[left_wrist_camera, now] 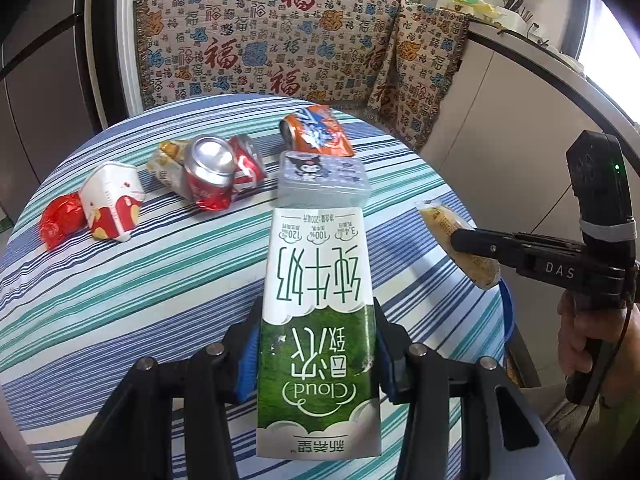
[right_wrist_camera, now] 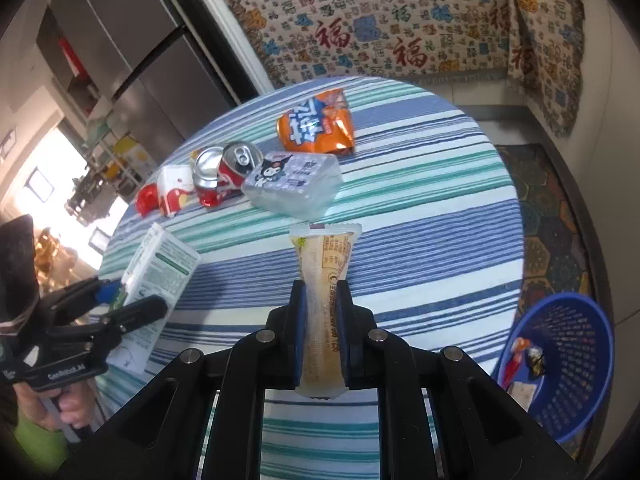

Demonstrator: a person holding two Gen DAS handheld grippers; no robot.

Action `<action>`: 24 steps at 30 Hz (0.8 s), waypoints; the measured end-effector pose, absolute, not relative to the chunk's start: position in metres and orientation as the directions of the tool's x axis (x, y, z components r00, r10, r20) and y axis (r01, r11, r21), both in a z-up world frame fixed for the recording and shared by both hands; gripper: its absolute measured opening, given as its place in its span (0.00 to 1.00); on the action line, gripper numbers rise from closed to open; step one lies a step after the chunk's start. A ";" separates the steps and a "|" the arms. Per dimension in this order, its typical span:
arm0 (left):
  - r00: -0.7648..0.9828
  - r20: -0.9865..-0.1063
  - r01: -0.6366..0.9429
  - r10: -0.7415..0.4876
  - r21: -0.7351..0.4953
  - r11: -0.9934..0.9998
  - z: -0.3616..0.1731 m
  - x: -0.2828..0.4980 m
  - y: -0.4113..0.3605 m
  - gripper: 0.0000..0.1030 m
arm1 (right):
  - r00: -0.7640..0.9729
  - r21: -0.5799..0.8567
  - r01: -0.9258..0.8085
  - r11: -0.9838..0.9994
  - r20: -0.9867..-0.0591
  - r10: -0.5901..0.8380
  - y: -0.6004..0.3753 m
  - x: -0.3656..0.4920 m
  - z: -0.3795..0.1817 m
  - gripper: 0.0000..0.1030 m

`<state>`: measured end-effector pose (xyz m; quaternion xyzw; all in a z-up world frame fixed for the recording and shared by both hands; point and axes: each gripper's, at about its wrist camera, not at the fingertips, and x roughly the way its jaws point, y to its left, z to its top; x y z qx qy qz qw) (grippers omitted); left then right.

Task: Collect trash
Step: 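Carry the milk carton with the left tool while the right tool carries the snack bar to the basket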

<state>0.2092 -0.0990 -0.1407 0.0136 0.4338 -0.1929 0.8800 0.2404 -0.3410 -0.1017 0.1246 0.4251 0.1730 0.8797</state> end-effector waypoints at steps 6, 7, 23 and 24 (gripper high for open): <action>0.517 -0.760 0.443 -0.393 -0.155 0.883 -0.134 0.201 -0.157 0.46 | 0.652 0.381 -0.097 0.920 -0.674 0.348 -0.402 0.218 -0.087 0.13; 0.510 -0.759 0.459 -0.405 -0.158 0.874 -0.133 0.200 -0.168 0.46 | 0.660 0.375 -0.076 0.924 -0.676 0.328 -0.413 0.215 -0.085 0.13; 0.367 -0.738 0.628 -0.566 -0.253 0.736 -0.144 0.211 -0.351 0.46 | 0.681 0.317 0.262 0.912 -0.730 0.059 -0.599 0.180 -0.114 0.13; 0.353 -0.741 0.630 -0.570 -0.262 0.731 -0.150 0.213 -0.360 0.46 | 0.677 0.331 0.270 0.904 -0.733 0.066 -0.607 0.179 -0.119 0.13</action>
